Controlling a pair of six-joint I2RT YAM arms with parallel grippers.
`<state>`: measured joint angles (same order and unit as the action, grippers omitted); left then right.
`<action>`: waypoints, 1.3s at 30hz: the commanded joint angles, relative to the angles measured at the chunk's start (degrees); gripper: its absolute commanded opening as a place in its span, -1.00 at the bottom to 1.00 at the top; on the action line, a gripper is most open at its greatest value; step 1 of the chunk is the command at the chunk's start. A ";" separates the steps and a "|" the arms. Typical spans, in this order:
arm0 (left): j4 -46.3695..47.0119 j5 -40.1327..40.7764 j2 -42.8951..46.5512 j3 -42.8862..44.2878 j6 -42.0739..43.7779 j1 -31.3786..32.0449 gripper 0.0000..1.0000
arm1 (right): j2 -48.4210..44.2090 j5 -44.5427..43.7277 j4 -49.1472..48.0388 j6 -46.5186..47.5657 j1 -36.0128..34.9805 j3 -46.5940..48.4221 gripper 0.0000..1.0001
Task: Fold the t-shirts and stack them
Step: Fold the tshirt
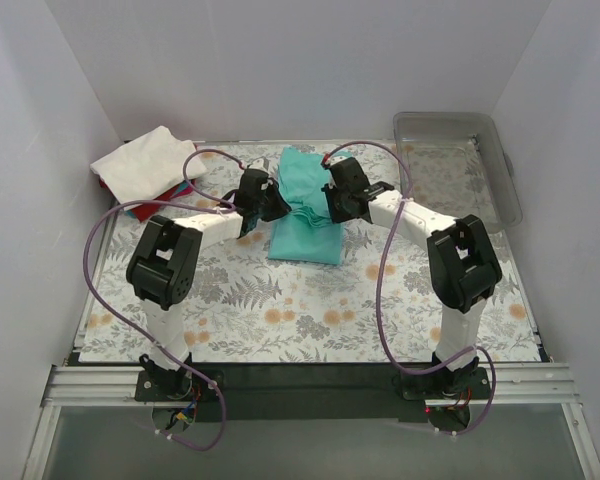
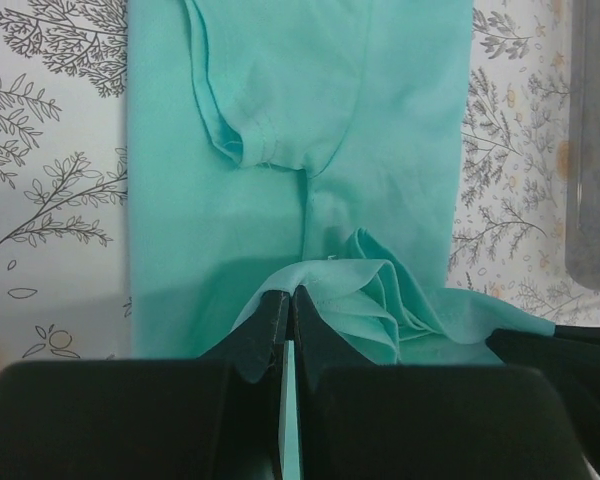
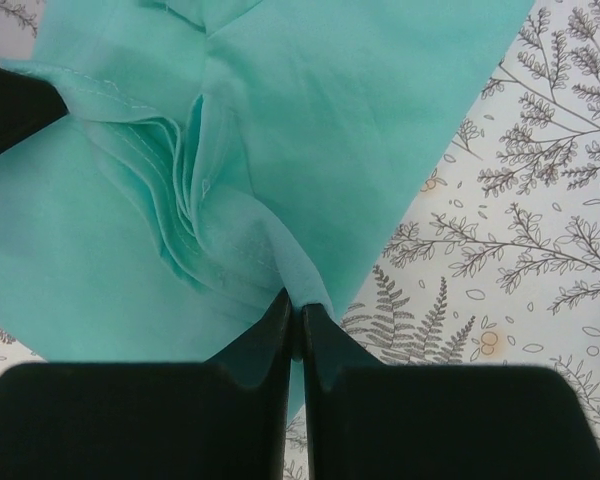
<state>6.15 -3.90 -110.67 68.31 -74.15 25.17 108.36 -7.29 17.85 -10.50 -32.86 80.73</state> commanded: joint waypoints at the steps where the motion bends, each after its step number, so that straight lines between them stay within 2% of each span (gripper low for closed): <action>1: 0.70 -0.76 -0.68 1.73 0.94 -1.17 -1.00 | 1.76 0.78 0.08 1.10 1.22 3.38 -0.97; 13: 3.07 -1.37 -4.55 3.67 1.20 -2.41 -1.00 | 8.88 2.81 0.08 1.98 3.68 9.62 -0.97; 28: 5.71 -2.25 -2.62 3.32 0.50 -3.37 -1.00 | 9.51 2.98 0.17 2.50 4.74 12.61 -0.97; 34: 9.57 -2.16 0.19 0.16 -0.47 -3.72 -1.00 | 9.50 2.72 0.26 2.77 5.00 13.66 -0.97; 39: 9.23 -2.78 -1.47 2.26 -0.29 -4.34 -1.00 | 11.61 3.42 0.35 2.86 5.53 16.12 -0.97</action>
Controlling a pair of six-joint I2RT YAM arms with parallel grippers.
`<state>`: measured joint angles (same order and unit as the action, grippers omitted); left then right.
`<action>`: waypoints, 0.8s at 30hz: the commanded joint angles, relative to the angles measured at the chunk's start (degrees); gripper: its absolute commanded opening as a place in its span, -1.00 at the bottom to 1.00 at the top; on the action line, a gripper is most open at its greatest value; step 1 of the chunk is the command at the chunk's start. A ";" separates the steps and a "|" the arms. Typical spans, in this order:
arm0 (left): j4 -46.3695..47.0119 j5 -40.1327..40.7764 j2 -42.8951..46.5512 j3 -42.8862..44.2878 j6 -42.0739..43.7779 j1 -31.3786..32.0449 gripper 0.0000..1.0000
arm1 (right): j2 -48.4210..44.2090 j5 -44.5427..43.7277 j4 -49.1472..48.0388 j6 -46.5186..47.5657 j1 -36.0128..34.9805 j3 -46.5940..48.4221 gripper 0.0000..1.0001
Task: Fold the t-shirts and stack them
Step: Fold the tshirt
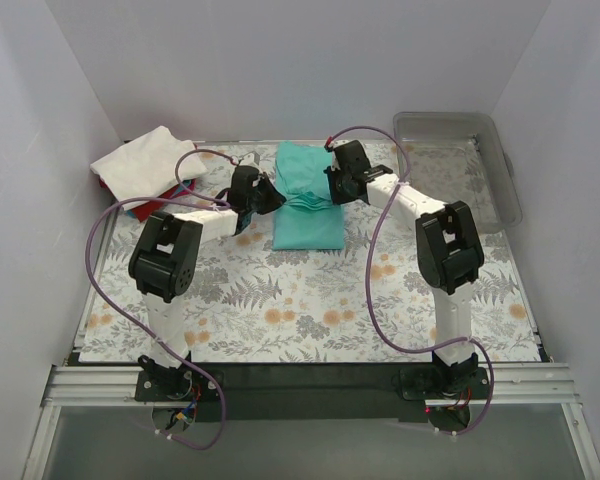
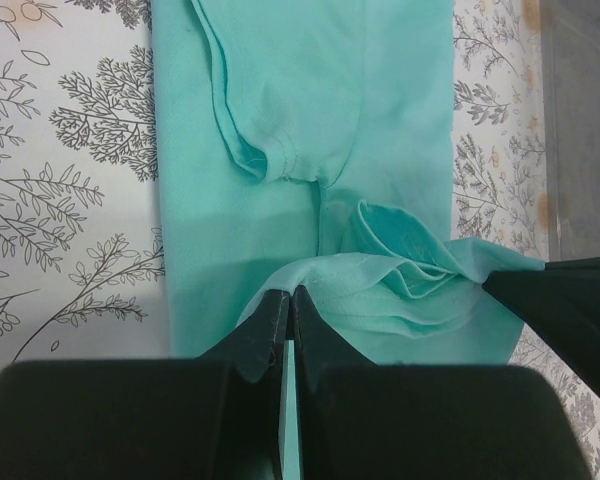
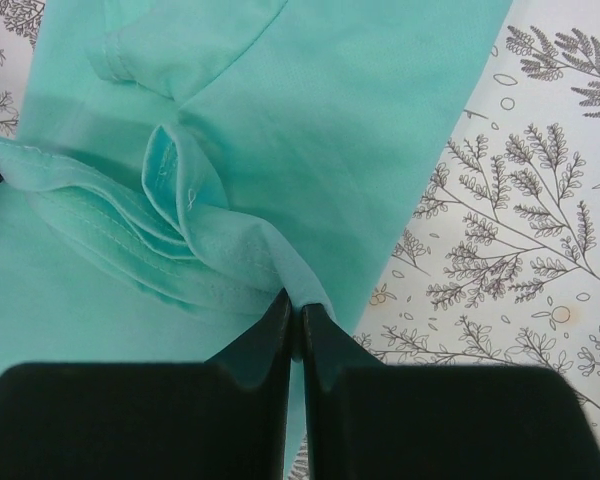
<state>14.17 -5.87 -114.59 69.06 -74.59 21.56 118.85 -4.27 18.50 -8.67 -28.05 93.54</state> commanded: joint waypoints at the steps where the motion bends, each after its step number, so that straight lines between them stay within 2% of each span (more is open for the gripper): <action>1: 1.03 -0.90 1.74 2.39 0.32 -0.82 -1.00 | 1.47 0.49 -0.13 1.02 0.81 3.67 -0.97; 8: -0.99 -0.46 -2.31 6.87 1.55 -1.26 -0.99 | 4.11 1.55 0.65 0.93 1.42 6.74 -0.97; 9: -1.77 0.85 -2.31 7.23 1.81 -1.26 -0.61 | 4.29 1.46 0.83 0.93 1.42 7.18 -0.64; 11: -2.31 2.52 -1.18 7.58 2.08 -1.26 -0.13 | 4.55 1.28 1.36 1.02 1.42 7.89 -0.34; 12: -2.83 4.27 -0.56 7.67 2.51 -1.35 0.25 | 4.29 1.20 1.45 1.19 1.51 8.15 -0.21; 13: -2.92 5.16 0.32 7.50 2.69 -1.26 0.47 | 3.42 1.02 1.62 1.28 1.51 8.24 0.01; 15: -2.93 6.91 3.48 6.36 3.22 -1.26 0.77 | 1.92 0.67 1.80 1.55 1.51 7.98 0.18; 16: -2.84 7.88 4.62 5.74 3.83 -1.09 0.79 | -0.09 0.41 1.80 1.55 1.51 7.63 0.28; 18: -1.79 8.15 8.05 2.95 4.18 -0.04 0.80 | -3.69 0.23 1.63 1.28 1.42 5.35 0.34; 22: 0.50 6.14 11.49 -1.63 4.89 3.22 0.82 | -9.06 1.72 -0.30 0.67 0.63 -1.06 0.36; 24: 1.47 2.45 11.32 -2.69 4.10 5.32 0.82 | -10.73 1.72 -1.71 0.41 -0.77 -5.53 0.36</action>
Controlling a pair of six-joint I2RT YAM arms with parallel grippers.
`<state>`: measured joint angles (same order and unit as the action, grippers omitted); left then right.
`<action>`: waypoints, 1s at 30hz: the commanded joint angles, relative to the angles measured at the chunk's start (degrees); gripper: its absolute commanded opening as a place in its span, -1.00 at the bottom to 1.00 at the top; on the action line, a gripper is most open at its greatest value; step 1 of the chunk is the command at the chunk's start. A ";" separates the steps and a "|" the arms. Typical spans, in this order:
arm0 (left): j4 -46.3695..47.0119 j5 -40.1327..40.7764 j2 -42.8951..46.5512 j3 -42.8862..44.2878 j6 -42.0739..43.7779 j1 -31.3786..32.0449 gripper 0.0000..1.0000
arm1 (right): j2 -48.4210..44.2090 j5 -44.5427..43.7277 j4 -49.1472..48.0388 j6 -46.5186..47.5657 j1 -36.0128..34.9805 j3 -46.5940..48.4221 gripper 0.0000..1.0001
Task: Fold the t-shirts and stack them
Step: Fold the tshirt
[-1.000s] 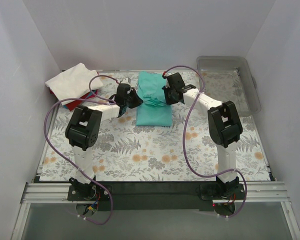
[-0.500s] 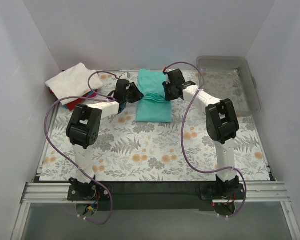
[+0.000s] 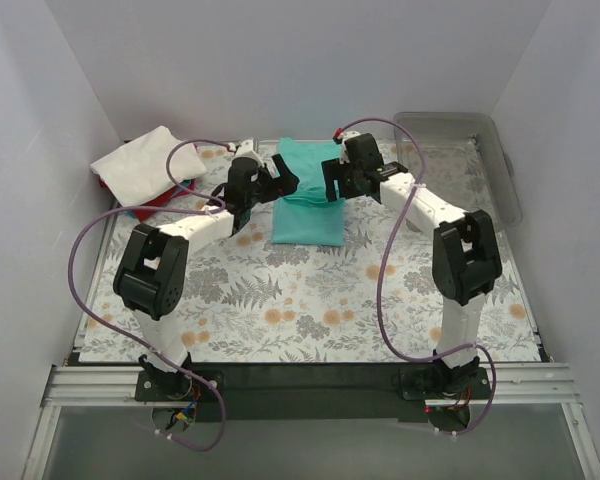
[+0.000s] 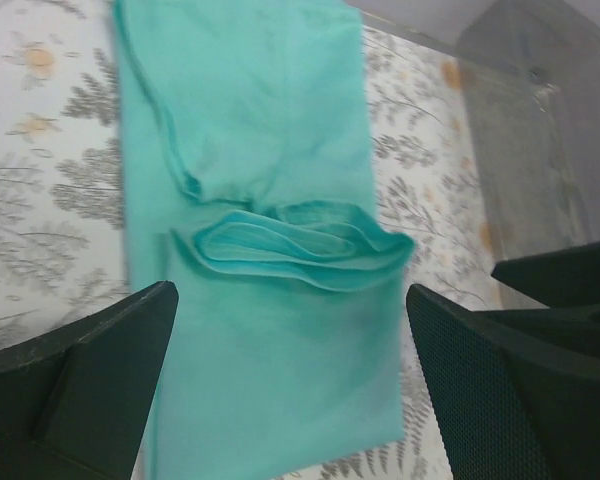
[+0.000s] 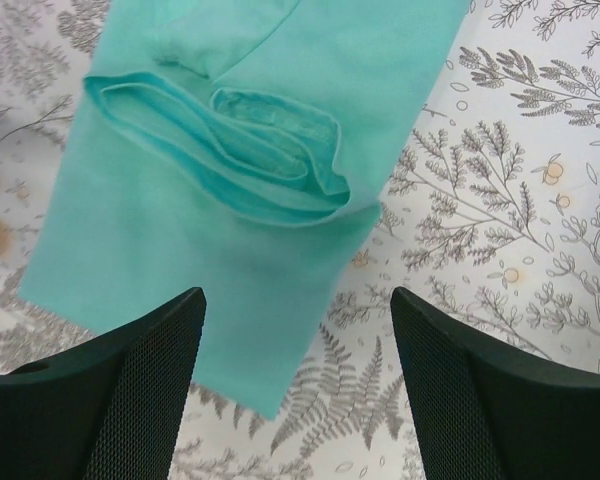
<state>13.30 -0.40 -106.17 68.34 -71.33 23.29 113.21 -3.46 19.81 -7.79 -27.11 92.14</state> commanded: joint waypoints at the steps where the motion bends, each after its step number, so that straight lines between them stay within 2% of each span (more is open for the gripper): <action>1: 3.21 -3.81 2.72 -2.41 0.75 4.39 0.82 | -6.49 1.26 -3.55 -0.64 -2.06 -5.55 0.36; 7: 7.25 -7.59 -1.40 -3.91 -0.91 7.12 0.82 | -8.27 7.76 -9.70 -3.10 -2.86 -14.96 0.35; 15: 11.92 -8.38 -6.15 -7.86 -1.62 7.12 0.82 | -3.88 11.55 -14.18 -3.20 -2.86 -17.25 0.33; 25: 19.13 -10.05 -5.63 -19.37 -5.83 7.30 0.82 | -3.52 9.00 -15.24 -3.90 -3.30 -23.58 0.31; 30: 21.24 -10.32 -5.10 -24.30 -7.68 9.93 0.82 | -4.92 7.86 -15.24 -4.60 -5.14 -27.71 0.30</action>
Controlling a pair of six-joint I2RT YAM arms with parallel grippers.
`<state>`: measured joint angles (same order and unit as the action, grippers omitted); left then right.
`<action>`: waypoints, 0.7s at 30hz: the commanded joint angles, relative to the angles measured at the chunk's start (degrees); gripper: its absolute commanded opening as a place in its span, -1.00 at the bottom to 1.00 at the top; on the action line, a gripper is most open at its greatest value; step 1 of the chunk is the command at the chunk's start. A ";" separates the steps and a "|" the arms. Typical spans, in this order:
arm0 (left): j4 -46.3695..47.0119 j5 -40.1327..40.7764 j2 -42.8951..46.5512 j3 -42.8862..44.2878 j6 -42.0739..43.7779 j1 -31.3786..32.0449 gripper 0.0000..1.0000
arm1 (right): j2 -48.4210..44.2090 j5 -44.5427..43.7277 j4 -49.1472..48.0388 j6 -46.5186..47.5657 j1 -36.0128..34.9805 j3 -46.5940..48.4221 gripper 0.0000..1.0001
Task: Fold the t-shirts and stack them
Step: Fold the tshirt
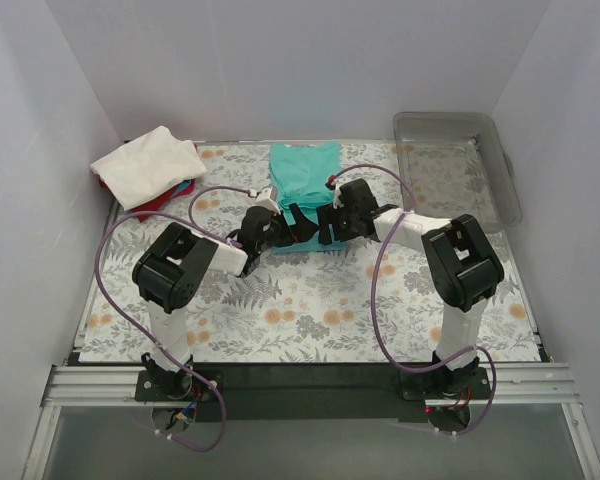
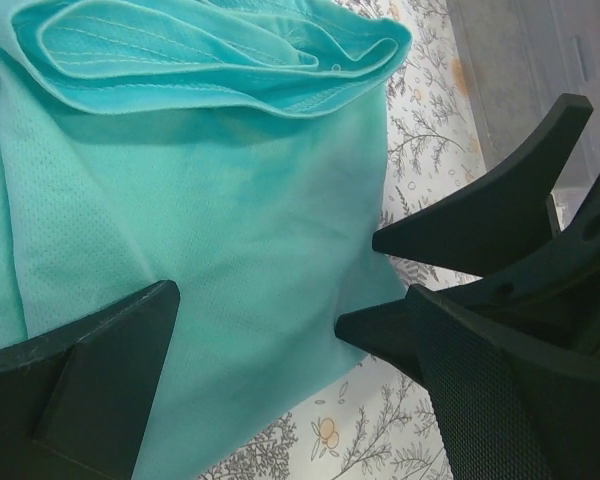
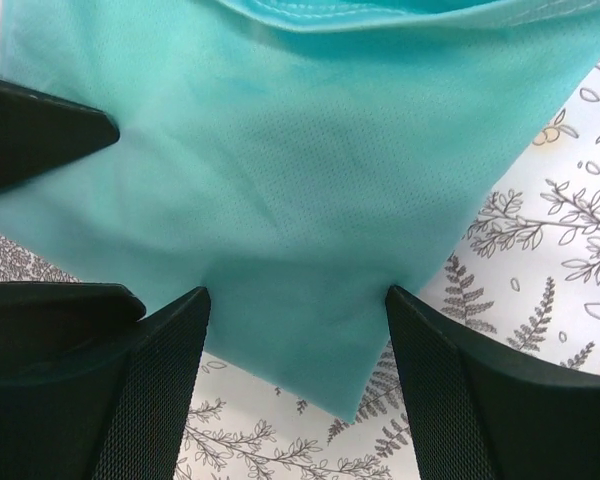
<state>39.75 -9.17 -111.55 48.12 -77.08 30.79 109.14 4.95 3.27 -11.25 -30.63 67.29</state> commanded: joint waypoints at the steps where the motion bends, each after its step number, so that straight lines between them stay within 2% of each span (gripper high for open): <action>1: -5.03 -1.55 0.80 -5.04 -2.37 2.96 0.82 | -1.38 -1.17 1.30 -1.23 -1.97 -4.52 0.29; 10: -4.94 3.46 9.58 -19.72 -7.29 8.93 0.82 | -13.16 -3.90 2.53 -4.65 -5.66 -22.62 0.30; 14: -6.34 4.51 12.23 -22.01 -7.82 15.77 0.82 | -17.29 -4.51 3.76 -7.47 -10.92 -29.56 0.30; 17: -8.98 5.47 15.30 -22.19 -8.52 20.09 0.82 | -20.54 -4.69 5.69 -9.93 -13.66 -30.98 0.29; 19: -12.05 6.09 20.02 -22.37 -8.79 20.54 0.82 | -23.79 -7.49 8.32 -11.07 -15.51 -30.64 0.30; 21: -17.12 10.12 24.51 -22.02 -7.66 20.46 0.84 | -28.00 -9.68 11.13 -11.25 -15.95 -29.50 0.30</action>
<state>37.17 -1.41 -91.59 27.11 -84.51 49.58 83.24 -5.34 3.11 -17.76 -44.21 38.72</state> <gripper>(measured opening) 0.915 0.647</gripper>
